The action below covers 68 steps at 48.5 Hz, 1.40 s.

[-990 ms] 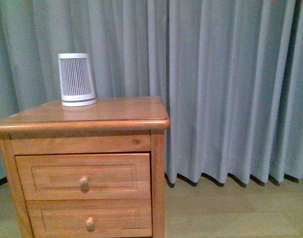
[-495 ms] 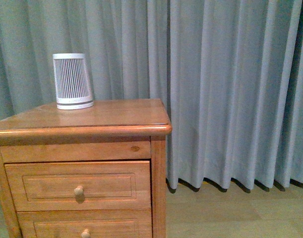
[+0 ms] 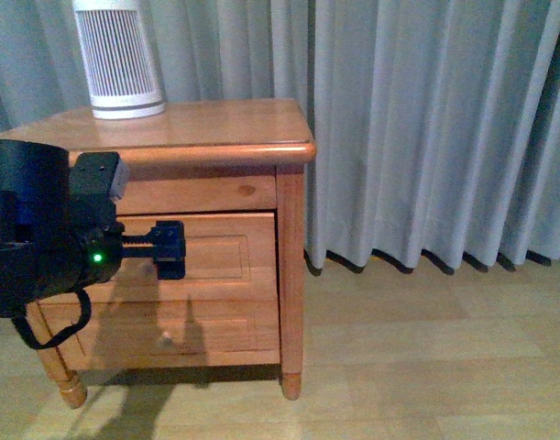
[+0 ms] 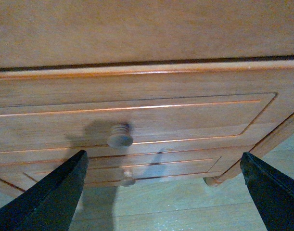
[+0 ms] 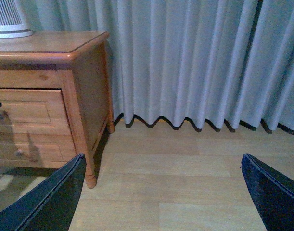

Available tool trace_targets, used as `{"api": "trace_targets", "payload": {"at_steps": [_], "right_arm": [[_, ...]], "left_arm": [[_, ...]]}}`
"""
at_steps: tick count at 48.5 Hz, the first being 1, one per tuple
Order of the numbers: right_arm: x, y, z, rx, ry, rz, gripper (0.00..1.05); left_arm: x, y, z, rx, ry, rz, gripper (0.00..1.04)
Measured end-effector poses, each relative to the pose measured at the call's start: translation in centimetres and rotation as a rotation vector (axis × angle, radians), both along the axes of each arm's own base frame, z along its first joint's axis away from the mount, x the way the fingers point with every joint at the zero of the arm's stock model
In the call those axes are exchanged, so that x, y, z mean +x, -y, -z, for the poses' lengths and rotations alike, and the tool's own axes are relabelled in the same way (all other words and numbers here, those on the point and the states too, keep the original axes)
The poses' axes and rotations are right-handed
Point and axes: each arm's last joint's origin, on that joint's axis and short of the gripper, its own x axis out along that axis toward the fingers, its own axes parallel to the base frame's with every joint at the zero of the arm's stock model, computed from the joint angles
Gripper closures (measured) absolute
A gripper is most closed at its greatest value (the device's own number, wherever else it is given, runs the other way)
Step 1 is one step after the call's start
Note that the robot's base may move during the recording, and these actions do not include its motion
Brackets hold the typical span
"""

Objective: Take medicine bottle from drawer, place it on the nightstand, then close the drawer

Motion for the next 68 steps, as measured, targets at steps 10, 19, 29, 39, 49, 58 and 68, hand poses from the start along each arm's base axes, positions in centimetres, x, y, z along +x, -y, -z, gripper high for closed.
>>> {"api": "trace_targets", "payload": {"at_steps": [10, 19, 29, 39, 49, 58, 68], "right_arm": [[0.0, 0.0, 0.0, 0.0, 0.0, 0.0, 0.07], [0.0, 0.0, 0.0, 0.0, 0.0, 0.0, 0.07], [0.0, 0.0, 0.0, 0.0, 0.0, 0.0, 0.07], [0.0, 0.0, 0.0, 0.0, 0.0, 0.0, 0.07], [0.0, 0.0, 0.0, 0.0, 0.0, 0.0, 0.07], [0.0, 0.0, 0.0, 0.0, 0.0, 0.0, 0.07], [0.0, 0.0, 0.0, 0.0, 0.0, 0.0, 0.07]], "left_arm": [[3.3, 0.1, 3.3, 0.025, -0.029, -0.048, 0.07], [6.1, -1.5, 4.6, 0.023, -0.02, -0.099, 0.07], [6.6, -2.4, 5.3, 0.014, -0.035, -0.11, 0.07], [6.6, -2.4, 5.4, 0.011, -0.037, -0.111, 0.07], [6.5, -1.9, 5.4, 0.003, -0.038, -0.106, 0.34], [6.4, -1.2, 5.5, 0.003, -0.044, -0.097, 0.64], [6.4, -0.9, 5.8, 0.01, -0.054, -0.111, 0.79]]}}
